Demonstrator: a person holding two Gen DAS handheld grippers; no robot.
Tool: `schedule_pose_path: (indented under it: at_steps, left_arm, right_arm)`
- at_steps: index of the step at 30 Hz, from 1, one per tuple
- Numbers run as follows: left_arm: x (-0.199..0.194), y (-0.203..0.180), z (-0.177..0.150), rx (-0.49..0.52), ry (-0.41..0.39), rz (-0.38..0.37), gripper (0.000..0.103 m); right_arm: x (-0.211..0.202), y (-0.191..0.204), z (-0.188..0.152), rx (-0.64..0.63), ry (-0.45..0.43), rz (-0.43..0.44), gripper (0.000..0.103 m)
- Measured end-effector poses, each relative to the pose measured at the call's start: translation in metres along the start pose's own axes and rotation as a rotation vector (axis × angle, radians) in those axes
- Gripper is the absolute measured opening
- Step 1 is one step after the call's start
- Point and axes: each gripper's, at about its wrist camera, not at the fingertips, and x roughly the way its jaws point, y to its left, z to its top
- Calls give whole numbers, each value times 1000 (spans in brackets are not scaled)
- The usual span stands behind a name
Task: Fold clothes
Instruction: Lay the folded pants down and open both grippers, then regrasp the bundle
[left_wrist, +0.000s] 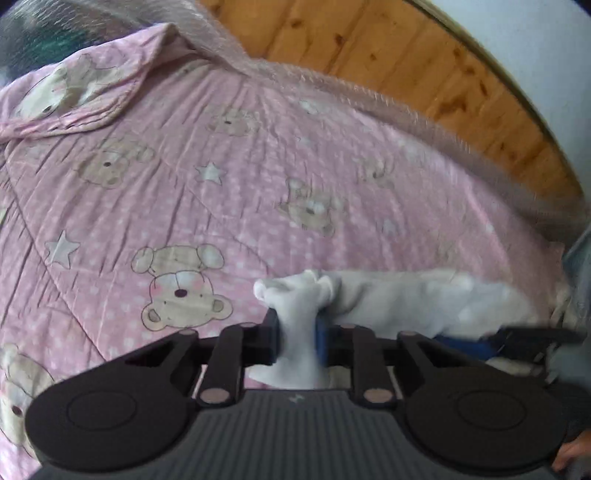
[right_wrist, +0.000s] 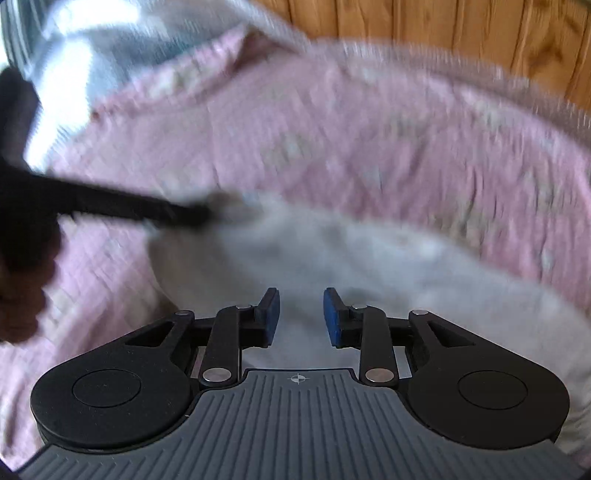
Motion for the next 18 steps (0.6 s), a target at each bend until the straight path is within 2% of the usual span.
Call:
schedule_pose_path:
  at_steps: [3,5,7,8,9,10,12,13,15,16,18]
  left_arm:
    - [-13,-5,3,-60,-27,-15,17]
    - [-19,-26,4,-51,-32,-11,17]
    - [-18,-59,6,-6,-33,-27,18]
    - [-17,-76,7,16,-34,-35,20]
    - [-16,-92,7,39,-34,-44,27]
    - [-16,-109,8,61,-35,-52,40]
    - [-15,-142,10,106,-36,-68,53]
    - [-14,-146,8,106,-36,-89,54]
    - [-16,-127,1,42,-20,-183,54]
    - [-17,-115,-2,7,-15,-209,54]
    - [-20,-91,-7,-63,-8,-230,54]
  right_arm:
    - [2,-6,-4,15,-8,16,23]
    - [2,-16,-2,70,-7,36,18]
    - [-9,-40,-3,232,-30,58,16]
    - [-16,-55,-5,328,-47,70,26]
    - [-22,-69,-7,424,-64,81,28]
    - [-27,-85,-11,524,-79,98,28]
    - [-33,-120,-28,740,-105,148,28]
    - [-34,-138,-40,856,-114,177,28]
    - [-38,-166,-63,1040,-134,220,27]
    - [-41,-176,-73,1101,-146,233,26]
    - [-49,-183,-81,1122,-168,240,30]
